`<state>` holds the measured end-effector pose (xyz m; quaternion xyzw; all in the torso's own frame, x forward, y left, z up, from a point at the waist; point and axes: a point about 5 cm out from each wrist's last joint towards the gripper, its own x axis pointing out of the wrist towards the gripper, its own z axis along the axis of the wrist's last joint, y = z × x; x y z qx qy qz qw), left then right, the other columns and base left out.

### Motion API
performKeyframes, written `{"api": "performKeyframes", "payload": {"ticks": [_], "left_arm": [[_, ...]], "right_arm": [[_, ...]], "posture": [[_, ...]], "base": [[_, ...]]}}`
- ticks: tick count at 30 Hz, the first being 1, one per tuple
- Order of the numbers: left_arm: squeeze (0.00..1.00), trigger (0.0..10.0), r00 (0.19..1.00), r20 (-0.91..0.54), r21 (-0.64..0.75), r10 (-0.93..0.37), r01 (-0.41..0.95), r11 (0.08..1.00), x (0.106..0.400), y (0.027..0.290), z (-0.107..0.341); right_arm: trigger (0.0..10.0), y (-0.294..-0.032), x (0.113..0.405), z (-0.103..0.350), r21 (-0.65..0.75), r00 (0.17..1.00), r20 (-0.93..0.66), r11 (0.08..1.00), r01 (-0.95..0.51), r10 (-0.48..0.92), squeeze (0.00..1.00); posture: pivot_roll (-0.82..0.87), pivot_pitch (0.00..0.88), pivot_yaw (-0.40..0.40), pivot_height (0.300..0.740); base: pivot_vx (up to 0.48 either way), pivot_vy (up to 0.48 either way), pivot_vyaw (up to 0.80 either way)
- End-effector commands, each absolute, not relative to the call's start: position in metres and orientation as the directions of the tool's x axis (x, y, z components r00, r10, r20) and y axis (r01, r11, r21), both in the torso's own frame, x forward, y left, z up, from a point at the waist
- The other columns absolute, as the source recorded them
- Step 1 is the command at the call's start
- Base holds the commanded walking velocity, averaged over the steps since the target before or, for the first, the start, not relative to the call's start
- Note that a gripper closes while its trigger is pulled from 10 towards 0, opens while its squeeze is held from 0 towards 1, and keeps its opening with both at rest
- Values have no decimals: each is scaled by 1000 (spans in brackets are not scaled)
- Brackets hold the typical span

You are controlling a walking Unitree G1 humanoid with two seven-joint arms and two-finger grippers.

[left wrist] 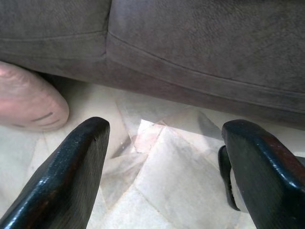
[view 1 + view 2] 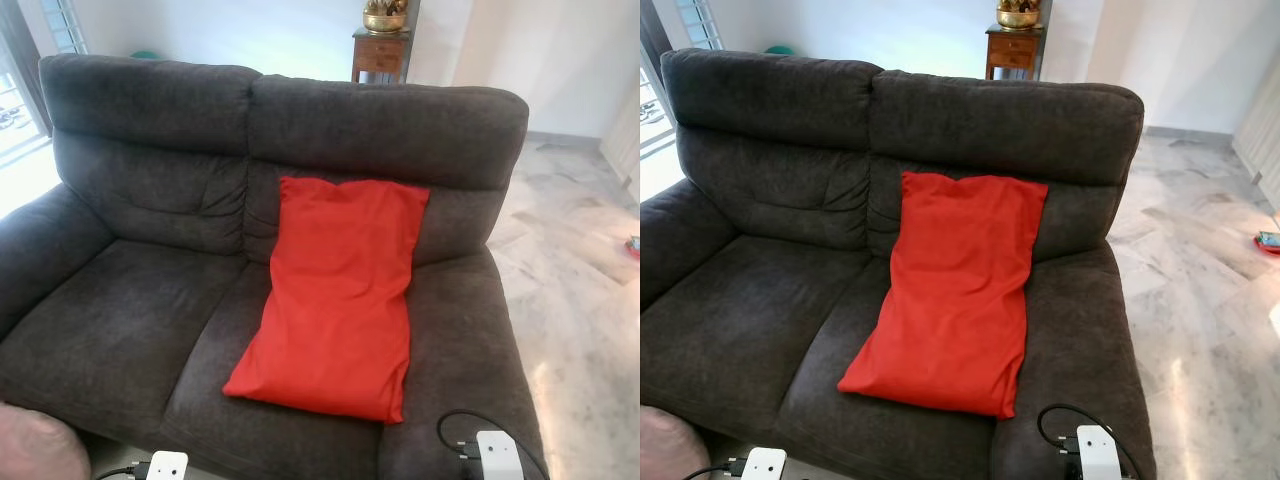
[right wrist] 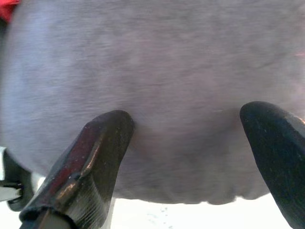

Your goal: Move the pillow to the sofa from floor

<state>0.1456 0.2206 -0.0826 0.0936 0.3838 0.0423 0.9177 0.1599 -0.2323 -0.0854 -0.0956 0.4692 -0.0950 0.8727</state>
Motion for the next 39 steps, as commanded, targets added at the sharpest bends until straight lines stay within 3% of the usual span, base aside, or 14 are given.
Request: {"api": "performKeyframes", "payload": {"ticks": [1, 5, 10, 24, 39], "left_arm": [[0, 10000, 709, -689, 212, 151, -1, 977, 147, 220, -82], [0, 10000, 712, -686, 215, 152, -1, 977, 149, 222, -81], [0, 10000, 710, -687, 217, 153, 0, 976, 149, 222, -81], [0, 10000, 707, -691, 216, 153, 0, 976, 149, 221, -82], [0, 10000, 705, -693, 214, 152, 0, 977, 149, 221, -82]], "right_arm": [[10000, -231, 165, -83, -252, 562, -791, 966, 59, -240, 0], [10000, -227, 168, -83, -254, 576, -791, 967, 2, -209, 0], [10000, -227, 164, -85, -225, 558, -799, 972, 71, -225, 0], [10000, -227, 163, -86, -238, 553, -807, 971, 21, -209, 0], [10000, -242, 146, -89, -234, 505, -833, 971, 48, -226, 0]], "posture": [[58, 0, 22, 740], [62, 0, 21, 740], [63, 0, 21, 740], [70, 0, 19, 740], [71, 0, 22, 740]], "base": [[0, 334, 0], [0, 331, 309], [0, 332, 320], [0, 333, 163], [0, 333, 419]]}}
